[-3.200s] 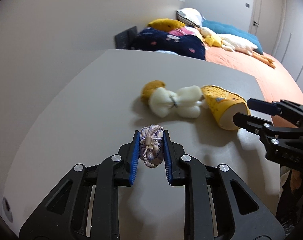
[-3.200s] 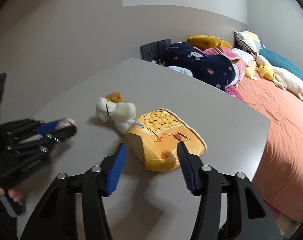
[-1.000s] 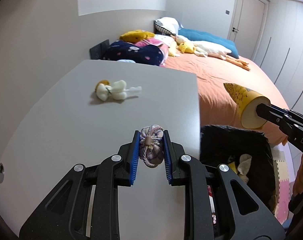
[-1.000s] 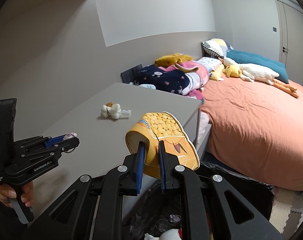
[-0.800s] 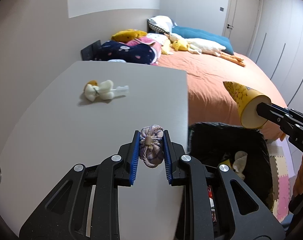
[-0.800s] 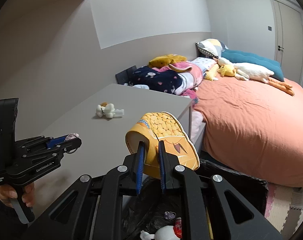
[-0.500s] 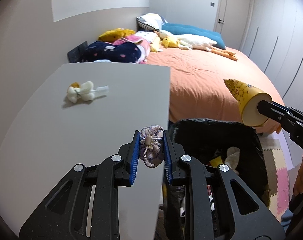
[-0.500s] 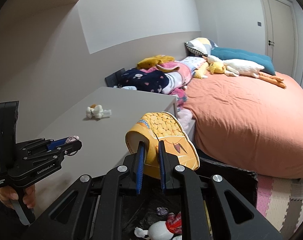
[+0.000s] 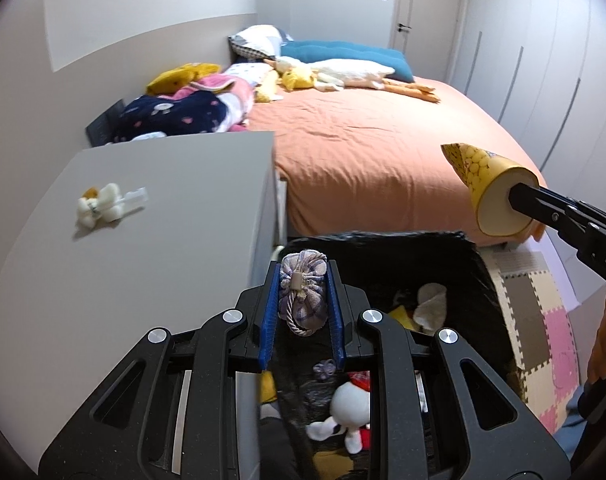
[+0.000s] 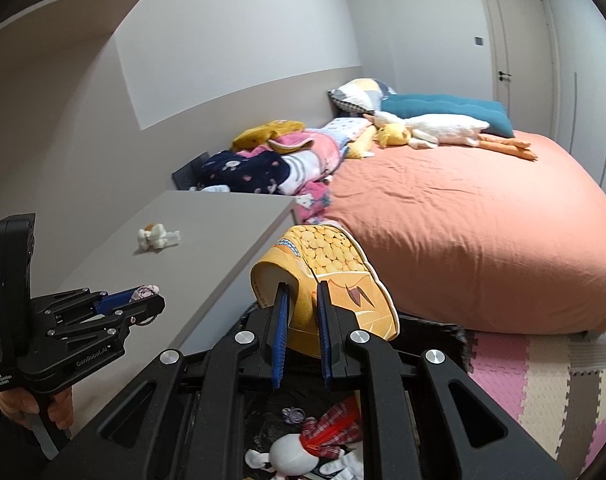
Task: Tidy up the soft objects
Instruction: 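Open both tools over the bin to drop the snack bag and hair tie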
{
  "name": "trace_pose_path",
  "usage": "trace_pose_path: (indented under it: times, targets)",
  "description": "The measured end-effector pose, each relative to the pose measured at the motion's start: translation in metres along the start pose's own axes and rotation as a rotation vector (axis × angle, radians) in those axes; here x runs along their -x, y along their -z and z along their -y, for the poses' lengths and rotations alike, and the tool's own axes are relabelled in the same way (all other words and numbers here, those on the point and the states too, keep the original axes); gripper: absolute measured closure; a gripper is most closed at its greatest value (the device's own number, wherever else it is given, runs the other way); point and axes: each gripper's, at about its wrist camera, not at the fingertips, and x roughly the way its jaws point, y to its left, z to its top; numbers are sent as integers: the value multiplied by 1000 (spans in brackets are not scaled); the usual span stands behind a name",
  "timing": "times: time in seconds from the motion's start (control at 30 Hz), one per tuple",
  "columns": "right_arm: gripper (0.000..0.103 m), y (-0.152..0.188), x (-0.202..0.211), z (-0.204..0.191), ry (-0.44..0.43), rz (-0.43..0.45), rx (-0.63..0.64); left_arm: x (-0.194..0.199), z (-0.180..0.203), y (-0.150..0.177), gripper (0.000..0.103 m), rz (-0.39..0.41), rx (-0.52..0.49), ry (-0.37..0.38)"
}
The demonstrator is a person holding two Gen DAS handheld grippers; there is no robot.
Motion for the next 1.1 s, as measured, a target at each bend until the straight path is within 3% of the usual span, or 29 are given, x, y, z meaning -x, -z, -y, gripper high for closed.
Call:
trace_pose_path:
  times: [0.43, 0.47, 0.5, 0.53, 0.57, 0.6, 1.1]
  targets:
    - [88, 10, 22, 43, 73, -5, -64, -15, 51, 3, 77, -58, -113, 98]
    - [87, 11, 24, 45, 75, -4, -75, -17, 54, 4, 58, -67, -127, 102]
    - [74, 11, 26, 47, 78, 2, -86, -17, 58, 5, 21, -72, -139, 98]
    - [65, 11, 26, 48, 82, 8, -98, -15, 61, 6, 6, -58, -151, 81]
    - [43, 11, 31, 51, 93, 30, -117, -12, 63, 8, 6, -30, -161, 65]
    - [36, 10, 33, 52, 106, 49, -128, -10, 65, 8, 6, -15, -178, 52]
    - [35, 9, 38, 53, 104, 60, -141, -13, 49, 9, 6, -35, -151, 33]
